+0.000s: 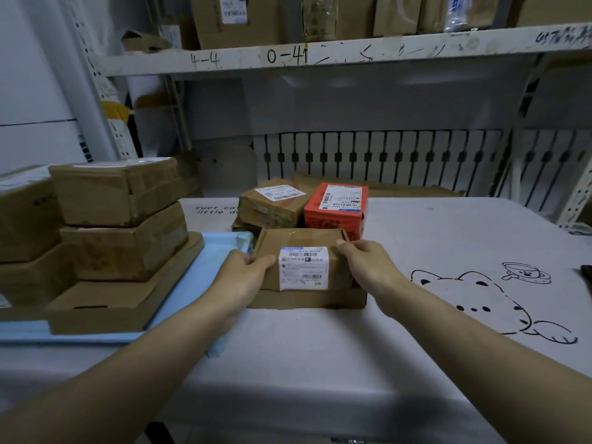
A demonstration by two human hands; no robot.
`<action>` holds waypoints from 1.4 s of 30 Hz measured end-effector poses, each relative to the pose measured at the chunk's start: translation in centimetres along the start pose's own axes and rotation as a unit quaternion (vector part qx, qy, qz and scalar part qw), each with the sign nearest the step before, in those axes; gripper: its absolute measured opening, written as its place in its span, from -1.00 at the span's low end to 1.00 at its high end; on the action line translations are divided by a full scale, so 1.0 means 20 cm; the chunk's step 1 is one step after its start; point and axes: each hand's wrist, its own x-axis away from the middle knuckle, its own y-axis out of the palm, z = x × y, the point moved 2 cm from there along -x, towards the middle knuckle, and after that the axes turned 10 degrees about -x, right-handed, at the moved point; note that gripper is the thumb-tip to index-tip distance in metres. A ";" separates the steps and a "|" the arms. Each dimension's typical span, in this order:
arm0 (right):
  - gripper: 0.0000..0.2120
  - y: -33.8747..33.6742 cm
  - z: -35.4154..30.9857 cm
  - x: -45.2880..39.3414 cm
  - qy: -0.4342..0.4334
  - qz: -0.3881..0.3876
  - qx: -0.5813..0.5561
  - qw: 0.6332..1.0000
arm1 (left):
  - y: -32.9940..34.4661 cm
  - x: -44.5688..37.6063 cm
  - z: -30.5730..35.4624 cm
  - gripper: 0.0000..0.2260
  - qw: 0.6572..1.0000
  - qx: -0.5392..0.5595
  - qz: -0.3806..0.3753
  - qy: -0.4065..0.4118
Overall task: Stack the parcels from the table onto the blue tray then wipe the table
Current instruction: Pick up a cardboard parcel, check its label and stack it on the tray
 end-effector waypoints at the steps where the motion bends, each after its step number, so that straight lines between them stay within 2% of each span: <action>1: -0.75 -0.02 0.00 0.00 0.002 0.011 -0.012 1.000 | 0.00 0.01 0.01 -0.74 1.000 0.009 -0.008 -0.003; 5: -0.72 -0.11 0.04 0.02 0.022 0.061 -0.046 0.997 | 0.05 0.05 0.02 -0.66 0.998 0.031 -0.045 -0.004; 8: -0.53 -0.18 0.06 0.06 0.046 0.061 -0.062 0.995 | 0.10 0.09 0.03 -0.73 0.998 0.055 -0.035 0.001; 10: -0.45 -0.23 0.07 0.10 0.067 0.045 -0.083 0.993 | 0.14 0.12 0.04 -0.70 0.997 0.076 -0.031 -0.007; 11: -0.50 -0.26 0.07 0.12 0.076 0.034 -0.090 0.992 | 0.16 0.14 0.05 -0.69 0.995 0.095 -0.032 -0.013; 14: -0.81 -0.32 0.08 0.17 0.092 0.009 -0.075 0.993 | 0.21 0.18 0.08 -0.71 0.984 0.169 -0.044 -0.032; 17: -0.68 -0.36 0.10 0.21 0.111 -0.013 -0.073 0.991 | 0.24 0.20 0.10 -0.74 0.976 0.211 -0.037 -0.031; 21: -0.50 -0.42 0.11 0.23 0.108 -0.025 -0.065 0.992 | 0.26 0.19 0.12 -0.54 0.970 0.240 -0.015 -0.022; 24: -0.32 -0.46 0.12 0.23 0.083 -0.049 -0.041 0.994 | 0.25 0.19 0.16 -0.49 0.965 0.263 -0.017 -0.015; 27: -0.33 -0.48 0.13 0.26 0.055 -0.080 -0.009 0.995 | 0.25 0.18 0.19 -0.42 0.958 0.284 -0.030 -0.024; 29: -0.33 -0.49 0.13 0.28 0.050 -0.108 -0.002 0.993 | 0.26 0.18 0.21 -0.31 0.957 0.288 -0.044 -0.018; 31: -0.43 -0.49 0.14 0.29 0.050 -0.147 -0.024 0.987 | 0.27 0.19 0.22 -0.20 0.957 0.285 -0.058 -0.008; 33: -0.50 -0.50 0.14 0.30 0.048 -0.163 -0.047 0.984 | 0.30 0.20 0.24 -0.23 0.955 0.288 -0.064 0.001; 36: -0.40 -0.50 0.15 0.31 0.020 -0.148 -0.078 0.986 | 0.32 0.24 0.25 -0.38 0.957 0.281 -0.071 0.015; 39: -0.30 -0.52 0.17 0.30 -0.011 -0.120 -0.116 0.986 | 0.34 0.30 0.24 -0.44 0.957 0.234 -0.166 0.042; 40: -0.30 -0.52 0.18 0.30 -0.020 -0.116 -0.129 0.985 | 0.35 0.32 0.24 -0.48 0.953 0.223 -0.200 0.047; 42: -0.36 -0.54 0.19 0.30 -0.035 -0.120 -0.151 0.981 | 0.36 0.33 0.23 -0.60 0.953 0.198 -0.221 0.059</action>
